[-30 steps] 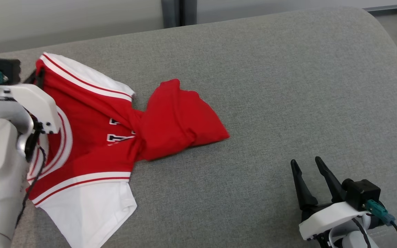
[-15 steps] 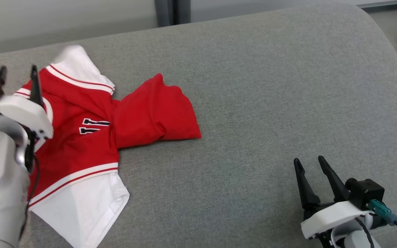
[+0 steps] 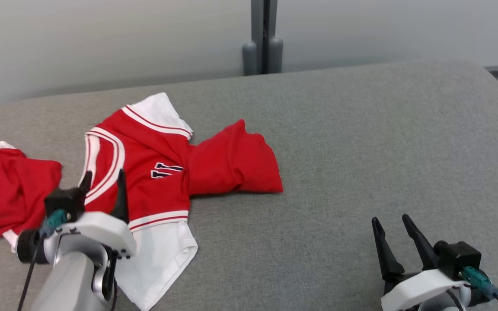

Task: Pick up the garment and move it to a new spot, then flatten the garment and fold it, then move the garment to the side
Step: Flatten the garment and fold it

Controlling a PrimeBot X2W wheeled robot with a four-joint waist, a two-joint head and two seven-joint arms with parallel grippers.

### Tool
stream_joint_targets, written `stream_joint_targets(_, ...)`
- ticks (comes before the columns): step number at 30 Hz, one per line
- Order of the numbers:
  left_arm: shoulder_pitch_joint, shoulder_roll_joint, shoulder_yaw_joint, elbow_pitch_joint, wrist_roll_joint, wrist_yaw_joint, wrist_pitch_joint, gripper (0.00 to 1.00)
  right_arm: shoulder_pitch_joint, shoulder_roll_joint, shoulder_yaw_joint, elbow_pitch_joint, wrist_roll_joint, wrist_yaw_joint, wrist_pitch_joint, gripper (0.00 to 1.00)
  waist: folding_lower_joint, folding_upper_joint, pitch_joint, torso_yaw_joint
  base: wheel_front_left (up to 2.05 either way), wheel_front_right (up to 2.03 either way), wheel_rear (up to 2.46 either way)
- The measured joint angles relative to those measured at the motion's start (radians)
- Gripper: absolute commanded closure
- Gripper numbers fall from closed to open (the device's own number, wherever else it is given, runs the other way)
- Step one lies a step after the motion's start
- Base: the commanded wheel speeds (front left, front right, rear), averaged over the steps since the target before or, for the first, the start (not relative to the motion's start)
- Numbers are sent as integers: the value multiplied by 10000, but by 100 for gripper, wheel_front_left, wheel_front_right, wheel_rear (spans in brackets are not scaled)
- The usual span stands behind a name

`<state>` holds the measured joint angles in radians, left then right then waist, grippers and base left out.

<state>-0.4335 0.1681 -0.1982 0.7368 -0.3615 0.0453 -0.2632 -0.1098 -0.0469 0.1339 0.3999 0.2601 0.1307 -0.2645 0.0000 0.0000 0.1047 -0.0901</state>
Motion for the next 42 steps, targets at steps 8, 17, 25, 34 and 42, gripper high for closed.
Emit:
stream_joint_targets(8,2192,-284,357,-1662,284,173,0,0,505,-4,46,58,-73,2,0,0,0,0,-923,426,0,0,0)
stream_joint_targets(17,4180,-591,587,-3615,1099,140,-2,0,839,-8,-27,98,-192,0,0,0,0,0,-1194,905,0,0,0)
stream_joint_targets(25,4527,-905,422,-3703,1419,-188,0,0,402,-13,169,151,-435,0,0,0,0,0,-881,1537,0,0,0)
stream_joint_targets(34,4025,-1127,125,-3509,1582,-418,-2,0,-2877,-393,1058,1634,-539,0,399,0,0,0,87,2639,0,0,0)
stream_joint_targets(42,3650,-1175,-23,-3252,1494,-408,-2,0,-5366,-654,1200,3467,359,2,1776,0,0,0,927,3692,0,0,0)
